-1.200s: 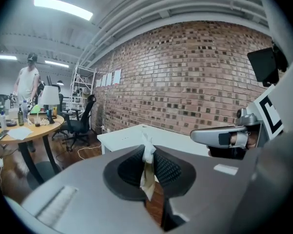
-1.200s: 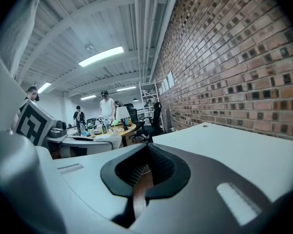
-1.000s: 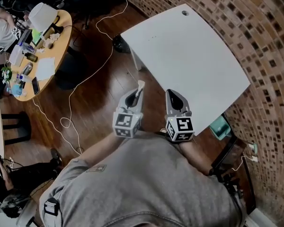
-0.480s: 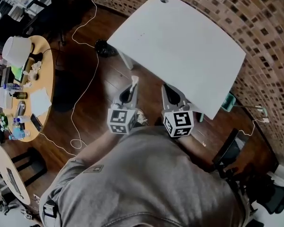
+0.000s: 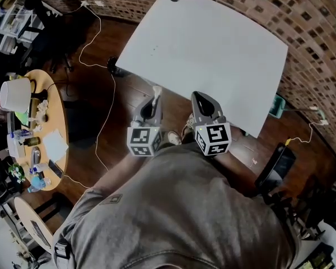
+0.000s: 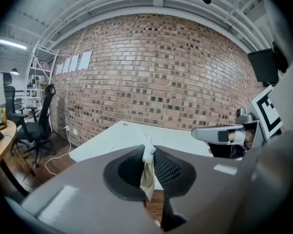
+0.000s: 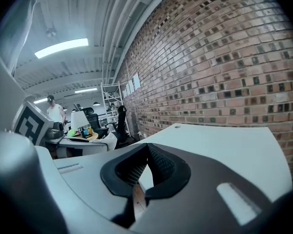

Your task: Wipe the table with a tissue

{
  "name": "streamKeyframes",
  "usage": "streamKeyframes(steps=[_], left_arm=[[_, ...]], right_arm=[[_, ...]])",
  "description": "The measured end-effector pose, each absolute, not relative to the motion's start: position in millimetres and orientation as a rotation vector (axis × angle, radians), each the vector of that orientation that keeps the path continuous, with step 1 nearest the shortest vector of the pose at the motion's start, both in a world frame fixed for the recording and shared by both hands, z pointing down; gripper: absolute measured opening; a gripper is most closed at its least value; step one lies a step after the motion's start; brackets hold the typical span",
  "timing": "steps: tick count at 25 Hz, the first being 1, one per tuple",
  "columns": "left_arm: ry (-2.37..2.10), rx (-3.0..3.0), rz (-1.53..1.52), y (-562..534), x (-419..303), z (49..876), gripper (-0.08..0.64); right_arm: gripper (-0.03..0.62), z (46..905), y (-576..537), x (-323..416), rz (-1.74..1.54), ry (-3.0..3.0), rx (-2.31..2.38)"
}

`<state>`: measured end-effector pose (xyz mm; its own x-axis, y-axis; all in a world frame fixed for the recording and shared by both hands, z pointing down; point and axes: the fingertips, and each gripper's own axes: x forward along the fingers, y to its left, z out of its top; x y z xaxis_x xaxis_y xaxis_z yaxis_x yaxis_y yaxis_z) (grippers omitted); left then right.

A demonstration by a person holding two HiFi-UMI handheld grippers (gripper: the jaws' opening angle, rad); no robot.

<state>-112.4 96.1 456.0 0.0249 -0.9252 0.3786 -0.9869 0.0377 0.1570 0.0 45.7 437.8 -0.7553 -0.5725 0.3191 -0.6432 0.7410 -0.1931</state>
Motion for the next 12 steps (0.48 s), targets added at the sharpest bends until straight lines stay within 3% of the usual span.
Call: streamKeyframes(steps=[12], left_arm=[[-1.924, 1.977, 0.293, -1.8, -114.0, 455.7, 0.025]], right_arm=[[0.014, 441.6, -43.5, 7.5, 0.493, -2.705, 1.043]])
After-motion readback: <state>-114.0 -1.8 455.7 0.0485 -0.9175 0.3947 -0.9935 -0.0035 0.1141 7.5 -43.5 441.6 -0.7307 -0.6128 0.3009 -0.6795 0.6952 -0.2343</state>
